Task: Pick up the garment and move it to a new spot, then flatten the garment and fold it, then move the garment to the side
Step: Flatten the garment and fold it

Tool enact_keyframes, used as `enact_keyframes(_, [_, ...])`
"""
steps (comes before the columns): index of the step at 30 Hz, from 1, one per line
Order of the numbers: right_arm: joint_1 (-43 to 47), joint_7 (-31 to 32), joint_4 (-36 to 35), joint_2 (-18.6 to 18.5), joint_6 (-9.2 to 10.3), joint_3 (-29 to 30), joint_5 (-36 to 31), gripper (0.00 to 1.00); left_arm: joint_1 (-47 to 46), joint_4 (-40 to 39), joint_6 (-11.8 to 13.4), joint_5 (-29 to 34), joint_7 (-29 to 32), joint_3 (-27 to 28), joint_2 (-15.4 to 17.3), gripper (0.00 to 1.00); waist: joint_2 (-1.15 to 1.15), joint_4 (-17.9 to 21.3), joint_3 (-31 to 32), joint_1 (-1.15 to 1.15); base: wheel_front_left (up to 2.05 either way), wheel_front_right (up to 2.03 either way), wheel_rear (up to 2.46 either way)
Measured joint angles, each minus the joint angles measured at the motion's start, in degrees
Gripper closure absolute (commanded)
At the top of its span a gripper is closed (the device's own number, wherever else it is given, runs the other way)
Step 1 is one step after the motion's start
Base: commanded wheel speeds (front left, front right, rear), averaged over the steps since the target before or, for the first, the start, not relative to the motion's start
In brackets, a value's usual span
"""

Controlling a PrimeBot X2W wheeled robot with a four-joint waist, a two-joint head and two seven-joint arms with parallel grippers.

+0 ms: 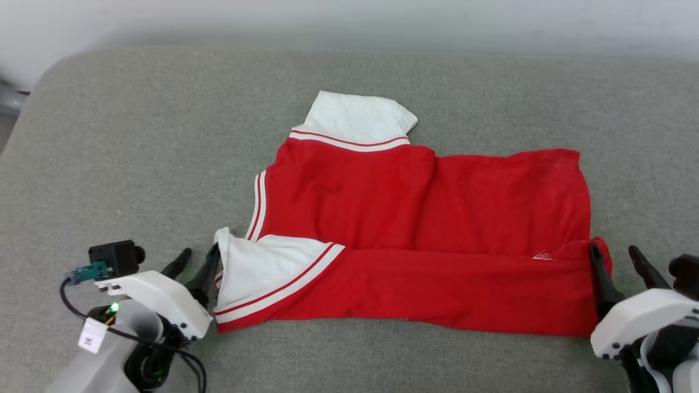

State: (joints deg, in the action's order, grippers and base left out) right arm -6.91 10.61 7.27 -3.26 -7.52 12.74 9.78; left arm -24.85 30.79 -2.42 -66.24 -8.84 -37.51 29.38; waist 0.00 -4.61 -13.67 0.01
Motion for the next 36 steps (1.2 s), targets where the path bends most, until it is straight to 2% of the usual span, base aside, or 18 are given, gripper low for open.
enact_keyframes(7, [4.0, -5.6, -5.1, 0.0, 0.01, -0.2, 0.3, 0.0, 1.4, -3.6, 2.6, 0.1, 3.0, 0.3, 4.8, 0.0, 0.0, -0.1, 4.3, -0.01, 0.0, 0.0, 0.0])
enact_keyframes(11, [6.3, -5.0, -8.4, 0.1, 0.01, -0.4, 0.2, 0.0, 2.5, -9.3, 3.6, -1.3, 10.3, -0.7, 8.9, 0.0, 0.0, 0.0, 6.0, -0.01, 0.0, 0.0, 0.0])
enact_keyframes(18, [8.4, -4.0, -12.1, 0.3, 0.01, -1.0, 0.8, 0.0, 5.4, -21.2, 7.0, -6.5, 25.0, -2.9, 15.1, 0.0, 0.0, 0.8, 6.1, -0.01, 0.0, 0.0, 0.0])
enact_keyframes(22, [8.3, -3.9, -12.7, 0.3, 0.01, -1.8, 1.8, 0.0, 6.4, -24.9, 8.8, -8.6, 28.7, -3.2, 16.2, 0.0, 0.0, 1.6, 4.7, -0.01, 0.0, 0.0, 0.0])
enact_keyframes(26, [8.1, -3.8, -12.8, 0.3, 0.01, -2.3, 2.2, 0.0, 6.3, -24.3, 9.5, -8.6, 29.8, -3.6, 15.9, 0.0, 0.0, 2.4, 2.7, -0.01, 0.0, 0.0, 0.0])
enact_keyframes(31, [7.4, -4.1, -12.6, 0.3, 0.01, -2.3, 2.8, 0.0, 4.9, -21.0, 8.3, -9.2, 31.6, -4.7, 13.9, 0.0, 0.0, 3.6, 0.5, -0.01, 0.0, 0.0, 0.0])
enact_keyframes(32, [7.3, -4.1, -12.4, 0.3, 0.01, -2.3, 2.9, 0.0, 4.5, -20.4, 7.9, -9.3, 32.1, -4.9, 13.6, 0.16, 0.0, 3.8, 0.2, -0.01, 0.0, 0.0, 0.0])
enact_keyframes(33, [7.2, -4.1, -12.3, 0.3, 0.01, -2.1, 2.9, 0.0, 4.2, -20.0, 7.5, -9.3, 32.6, -5.1, 13.2, 0.56, 0.0, 4.0, -0.1, -0.01, 0.0, 0.0, 0.0])
enact_keyframes(34, [7.1, -4.1, -12.2, 0.3, 0.01, -2.0, 2.9, 0.0, 3.9, -19.5, 7.1, -9.5, 33.1, -5.3, 13.1, 0.74, 0.0, 4.2, -0.2, -0.01, 0.0, 0.0, 0.0])
enact_keyframes(35, [7.1, -4.0, -12.0, 0.3, 0.01, -1.8, 2.9, 0.0, 3.5, -19.0, 6.9, -9.6, 33.4, -5.6, 12.9, 1.0, 0.0, 4.3, -0.3, -0.01, 0.0, 0.0, 0.0])
enact_keyframes(36, [7.1, -3.9, -11.9, 0.3, 0.01, -1.7, 2.9, 0.0, 3.3, -18.6, 6.6, -9.5, 33.5, -5.8, 12.7, 1.0, 0.0, 4.4, -0.4, -0.01, 0.0, 0.0, 0.0])
